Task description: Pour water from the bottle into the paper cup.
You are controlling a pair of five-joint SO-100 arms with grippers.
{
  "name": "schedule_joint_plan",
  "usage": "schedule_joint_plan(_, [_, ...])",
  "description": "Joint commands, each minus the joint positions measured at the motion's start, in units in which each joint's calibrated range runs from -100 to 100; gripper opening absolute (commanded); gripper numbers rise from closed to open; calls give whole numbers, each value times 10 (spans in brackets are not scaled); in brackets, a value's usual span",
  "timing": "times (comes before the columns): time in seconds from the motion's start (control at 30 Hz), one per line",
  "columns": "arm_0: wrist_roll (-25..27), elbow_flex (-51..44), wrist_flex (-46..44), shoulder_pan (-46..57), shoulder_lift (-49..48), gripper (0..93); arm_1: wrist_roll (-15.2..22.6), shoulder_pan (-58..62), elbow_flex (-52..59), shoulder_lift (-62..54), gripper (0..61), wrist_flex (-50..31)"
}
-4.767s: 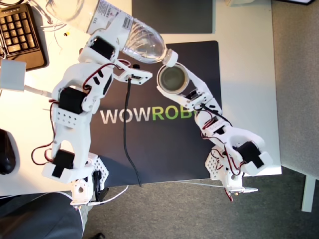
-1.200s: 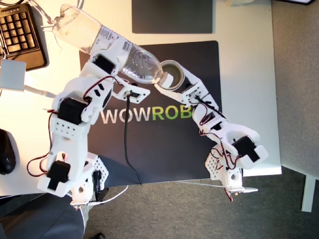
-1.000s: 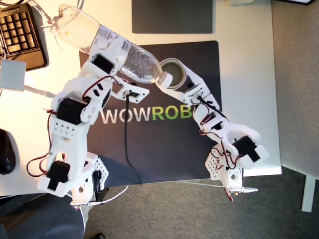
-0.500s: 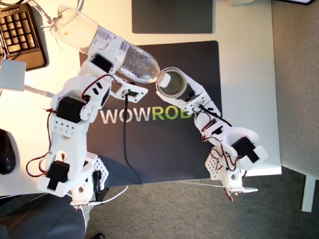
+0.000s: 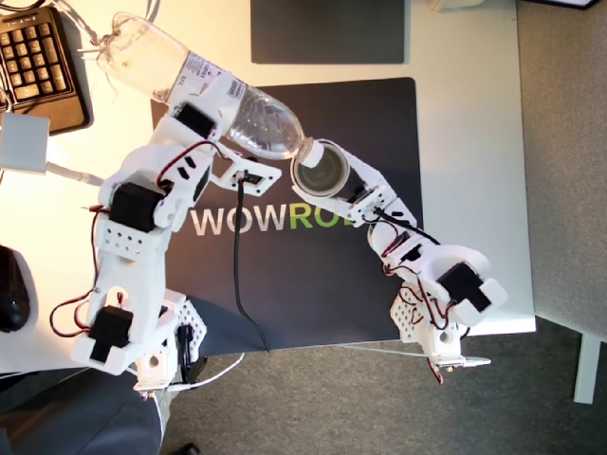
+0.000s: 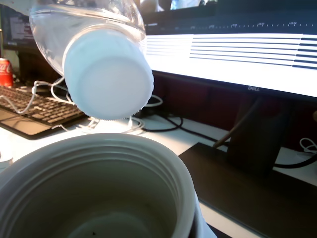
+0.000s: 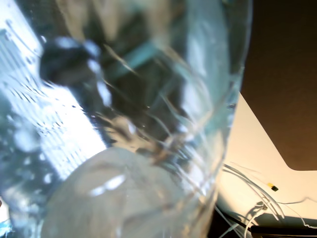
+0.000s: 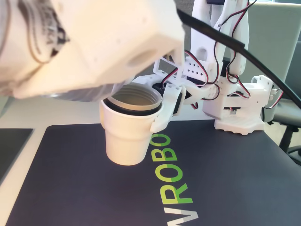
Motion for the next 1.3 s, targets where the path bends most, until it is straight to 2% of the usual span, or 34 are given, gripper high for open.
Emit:
schedule_joint_plan(0.0, [8, -9, -12, -8, -91, 0, 1, -9, -15, -33, 2, -15])
schedule_joint_plan(0.53, [10, 0, -8, 1, -103, 0, 7, -7, -61, -38, 2, 31])
schedule_joint_plan(1.27, [11, 18, -7, 3, -114, 0, 5, 2, -95, -30, 1, 54])
